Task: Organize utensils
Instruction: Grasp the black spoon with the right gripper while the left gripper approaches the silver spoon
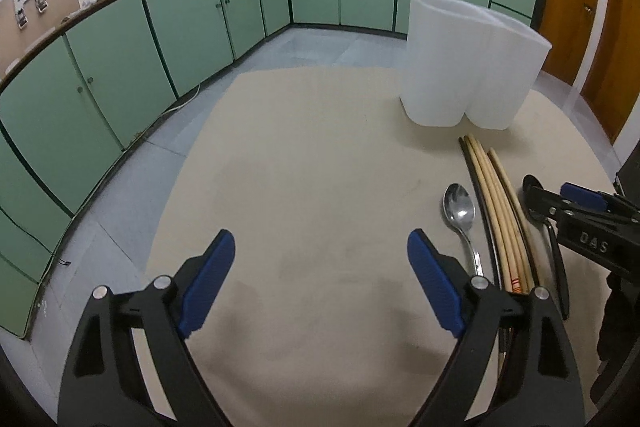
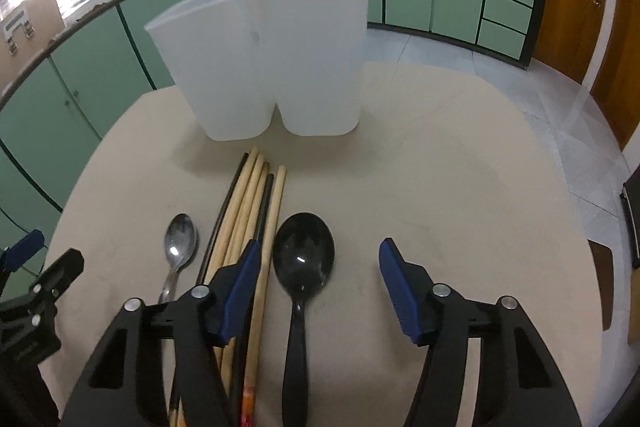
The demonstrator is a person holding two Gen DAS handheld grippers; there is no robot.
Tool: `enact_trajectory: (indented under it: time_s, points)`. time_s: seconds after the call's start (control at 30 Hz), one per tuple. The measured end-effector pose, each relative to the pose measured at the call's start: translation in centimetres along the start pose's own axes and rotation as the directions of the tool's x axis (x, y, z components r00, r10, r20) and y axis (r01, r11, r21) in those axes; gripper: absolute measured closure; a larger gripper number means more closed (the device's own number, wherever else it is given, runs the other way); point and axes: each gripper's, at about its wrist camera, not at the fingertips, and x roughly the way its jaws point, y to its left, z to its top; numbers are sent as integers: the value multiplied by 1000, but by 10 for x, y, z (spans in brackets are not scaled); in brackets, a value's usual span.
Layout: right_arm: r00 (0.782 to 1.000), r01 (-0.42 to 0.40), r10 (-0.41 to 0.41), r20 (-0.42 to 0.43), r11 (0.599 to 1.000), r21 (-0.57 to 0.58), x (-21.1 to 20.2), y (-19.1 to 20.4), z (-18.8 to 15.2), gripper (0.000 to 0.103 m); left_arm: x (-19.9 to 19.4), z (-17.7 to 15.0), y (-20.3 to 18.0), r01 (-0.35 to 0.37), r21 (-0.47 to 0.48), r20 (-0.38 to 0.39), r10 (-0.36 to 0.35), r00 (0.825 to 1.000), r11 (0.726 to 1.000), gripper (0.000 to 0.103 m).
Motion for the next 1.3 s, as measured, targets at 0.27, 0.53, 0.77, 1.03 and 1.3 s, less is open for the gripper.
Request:
enact_trajectory:
  time_s: [0.27,0.53,0.77,1.03,1.3]
  points:
    - [1000,-3,3,-7,1000,-12,4,-2,0,68,11,6,-15,26,19,-18,-26,1000,999,18]
    - [1000,-24,23,-7,1000,-14,-1,-13,-4,70,21,17,-45,84,47,-21,-83,996,995,17]
    - [1000,-28,28,-10,1000,1,-4,-26,-7,70,37,25,-69,113,64,-40,-111,993,992,17]
    - [1000,-30,30,-7,1000,-4,-5,-23,-9,70,64,27,-77,96,63,-86,-90,992,993,17]
    - [1000,-16,16,-9,1000,-18,-4,-21,-7,68,68,30,-75,103,53,-87,-98,991,993,17]
